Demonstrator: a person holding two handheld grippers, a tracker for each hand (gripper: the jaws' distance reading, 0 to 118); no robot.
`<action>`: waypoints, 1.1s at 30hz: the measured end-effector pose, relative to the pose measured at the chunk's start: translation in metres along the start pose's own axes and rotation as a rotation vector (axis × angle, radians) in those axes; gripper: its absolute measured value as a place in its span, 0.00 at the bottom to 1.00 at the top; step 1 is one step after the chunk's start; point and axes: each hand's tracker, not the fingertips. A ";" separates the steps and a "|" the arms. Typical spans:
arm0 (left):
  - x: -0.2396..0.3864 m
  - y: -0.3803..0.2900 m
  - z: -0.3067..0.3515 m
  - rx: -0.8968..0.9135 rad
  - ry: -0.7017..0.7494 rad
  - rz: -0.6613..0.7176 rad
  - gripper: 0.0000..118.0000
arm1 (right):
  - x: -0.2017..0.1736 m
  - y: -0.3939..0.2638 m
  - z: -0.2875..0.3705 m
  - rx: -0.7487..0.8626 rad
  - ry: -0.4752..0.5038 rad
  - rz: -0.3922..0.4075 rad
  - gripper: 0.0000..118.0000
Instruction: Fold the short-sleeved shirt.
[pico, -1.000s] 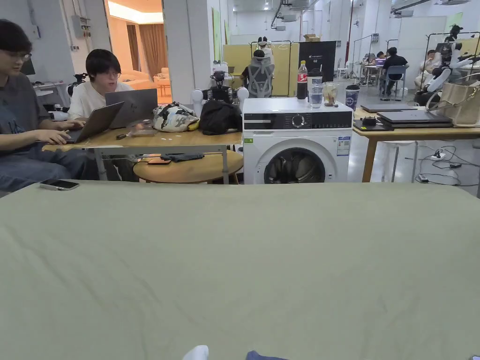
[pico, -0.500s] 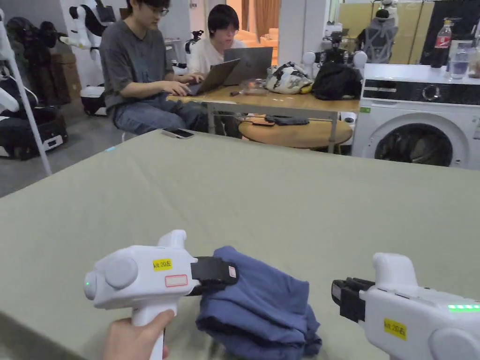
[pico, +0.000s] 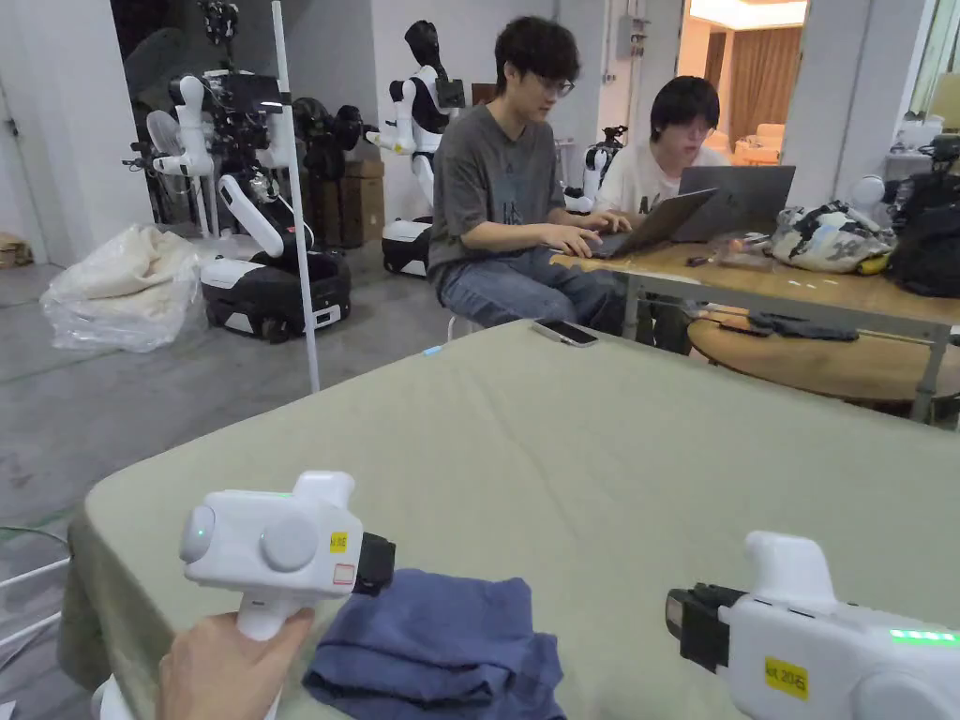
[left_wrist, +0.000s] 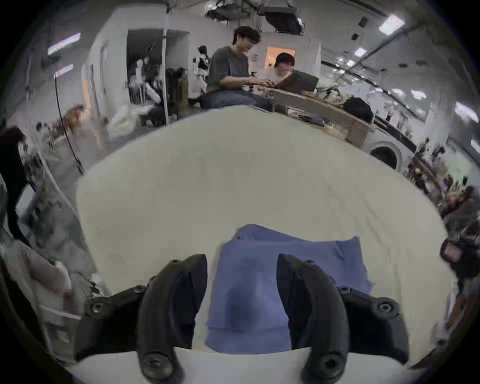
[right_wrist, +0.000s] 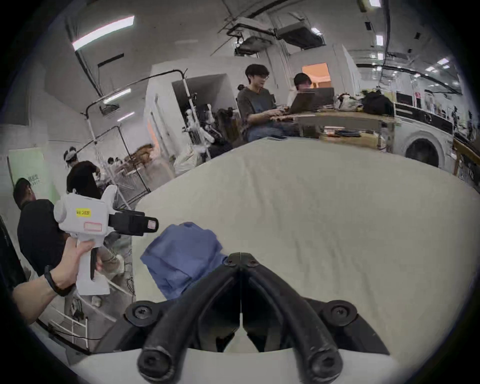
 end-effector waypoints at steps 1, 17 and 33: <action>0.005 -0.001 0.012 0.032 0.007 -0.025 0.46 | 0.006 -0.001 0.006 0.012 -0.011 -0.005 0.00; 0.302 0.008 0.186 0.541 -0.559 -0.371 0.46 | 0.134 -0.047 0.295 0.287 -0.590 0.003 0.00; 0.375 -0.030 0.208 0.614 -0.613 -0.393 0.00 | 0.152 -0.056 0.413 0.438 -0.864 0.021 0.00</action>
